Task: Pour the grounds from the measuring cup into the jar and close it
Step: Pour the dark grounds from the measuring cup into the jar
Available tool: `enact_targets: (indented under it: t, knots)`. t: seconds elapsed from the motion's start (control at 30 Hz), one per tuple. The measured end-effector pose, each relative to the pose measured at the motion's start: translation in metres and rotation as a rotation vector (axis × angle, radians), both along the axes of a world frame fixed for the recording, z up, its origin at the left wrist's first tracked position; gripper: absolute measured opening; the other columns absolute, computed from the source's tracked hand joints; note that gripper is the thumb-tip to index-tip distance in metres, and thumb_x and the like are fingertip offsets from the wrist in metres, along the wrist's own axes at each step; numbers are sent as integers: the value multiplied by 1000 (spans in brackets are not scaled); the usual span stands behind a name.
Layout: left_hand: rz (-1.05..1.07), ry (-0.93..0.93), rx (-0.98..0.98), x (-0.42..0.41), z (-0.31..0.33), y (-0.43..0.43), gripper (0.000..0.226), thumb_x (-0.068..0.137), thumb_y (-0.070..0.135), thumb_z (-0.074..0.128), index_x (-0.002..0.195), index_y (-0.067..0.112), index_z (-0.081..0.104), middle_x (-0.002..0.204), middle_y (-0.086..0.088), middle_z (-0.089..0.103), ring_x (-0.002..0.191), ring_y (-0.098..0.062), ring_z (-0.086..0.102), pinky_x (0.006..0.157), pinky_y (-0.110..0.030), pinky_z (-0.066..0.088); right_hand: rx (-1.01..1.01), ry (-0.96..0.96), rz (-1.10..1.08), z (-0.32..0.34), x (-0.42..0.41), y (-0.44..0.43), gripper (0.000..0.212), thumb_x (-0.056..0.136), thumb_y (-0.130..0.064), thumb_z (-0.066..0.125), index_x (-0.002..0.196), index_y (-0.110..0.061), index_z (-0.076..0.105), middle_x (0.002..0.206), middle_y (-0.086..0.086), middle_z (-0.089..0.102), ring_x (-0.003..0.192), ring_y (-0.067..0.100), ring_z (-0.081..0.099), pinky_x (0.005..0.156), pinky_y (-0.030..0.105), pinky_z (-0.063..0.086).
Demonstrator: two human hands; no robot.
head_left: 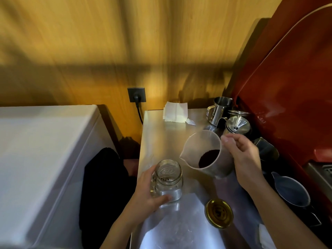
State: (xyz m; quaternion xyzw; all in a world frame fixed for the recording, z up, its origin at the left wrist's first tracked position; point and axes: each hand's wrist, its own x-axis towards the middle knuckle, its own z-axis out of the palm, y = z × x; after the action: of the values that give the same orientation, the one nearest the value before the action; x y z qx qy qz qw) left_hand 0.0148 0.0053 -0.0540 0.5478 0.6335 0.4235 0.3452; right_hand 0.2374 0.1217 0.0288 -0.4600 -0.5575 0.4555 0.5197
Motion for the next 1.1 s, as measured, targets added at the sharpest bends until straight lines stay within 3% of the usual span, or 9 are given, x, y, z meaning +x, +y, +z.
enact_targets:
  t: [0.07, 0.17, 0.3, 0.4, 0.47, 0.57, 0.7, 0.87, 1.1]
  knots:
    - [7, 15, 10, 2, -1, 2, 89, 55, 56, 77, 131, 42, 31, 133, 5, 43, 126, -9, 38, 106, -33, 32, 81, -113, 45, 7, -3, -1, 6, 84, -16, 63, 87, -19, 67, 88, 2, 67, 84, 10, 60, 69, 26, 47]
    - [20, 17, 16, 3, -2, 3, 86, 53, 59, 76, 127, 48, 33, 130, 11, 44, 124, -5, 37, 102, -26, 31, 183, -177, 108, 19, -11, -3, 10, 84, -12, 63, 84, -20, 67, 83, -3, 68, 77, 0, 59, 67, 15, 46]
    - [59, 29, 33, 5, -5, 5, 80, 55, 52, 78, 122, 52, 36, 124, 16, 46, 120, -4, 40, 103, -32, 34, 248, -198, 173, 31, -17, -7, 7, 83, -12, 66, 81, -19, 68, 75, -7, 68, 75, 1, 59, 66, 11, 43]
    - [80, 28, 31, 6, -6, 5, 78, 54, 51, 78, 119, 57, 36, 124, 17, 45, 120, -6, 41, 104, -37, 36, 266, -256, 226, 39, -21, -9, 8, 79, -25, 66, 84, -19, 69, 81, -6, 68, 80, 8, 60, 71, 19, 45]
    - [83, 30, 31, 6, -6, 5, 78, 54, 53, 77, 119, 58, 35, 125, 14, 46, 120, -9, 41, 104, -41, 36, 286, -302, 262, 44, -25, -10, 4, 81, -21, 68, 84, -18, 69, 87, 0, 67, 83, 10, 60, 74, 23, 45]
    - [92, 52, 28, 6, -6, 5, 77, 56, 51, 76, 118, 60, 32, 126, 11, 47, 121, -11, 41, 105, -44, 36, 358, -410, 300, 51, -31, -10, 3, 80, -16, 68, 81, -19, 68, 86, 5, 64, 82, 8, 57, 72, 17, 42]
    - [87, 81, 24, 5, -7, 5, 77, 57, 51, 75, 117, 63, 28, 127, 12, 44, 122, -11, 39, 106, -44, 35, 479, -571, 327, 59, -40, -9, 7, 78, -16, 70, 81, -10, 69, 81, 9, 64, 80, 17, 55, 72, 25, 40]
    - [94, 107, 31, 5, -8, 5, 77, 59, 48, 77, 117, 61, 27, 126, 10, 44, 121, -14, 40, 105, -45, 35, 649, -723, 385, 67, -52, -10, 15, 77, -17, 73, 81, -4, 69, 75, 8, 64, 75, 22, 53, 72, 36, 37]
    - [97, 119, -8, 5, -12, 6, 85, 64, 44, 80, 134, 38, 32, 131, 7, 43, 124, -17, 38, 106, -49, 32, 748, -819, 445, 68, -64, -8, 17, 75, -19, 75, 81, -5, 66, 71, -2, 53, 73, 18, 46, 73, 32, 27]
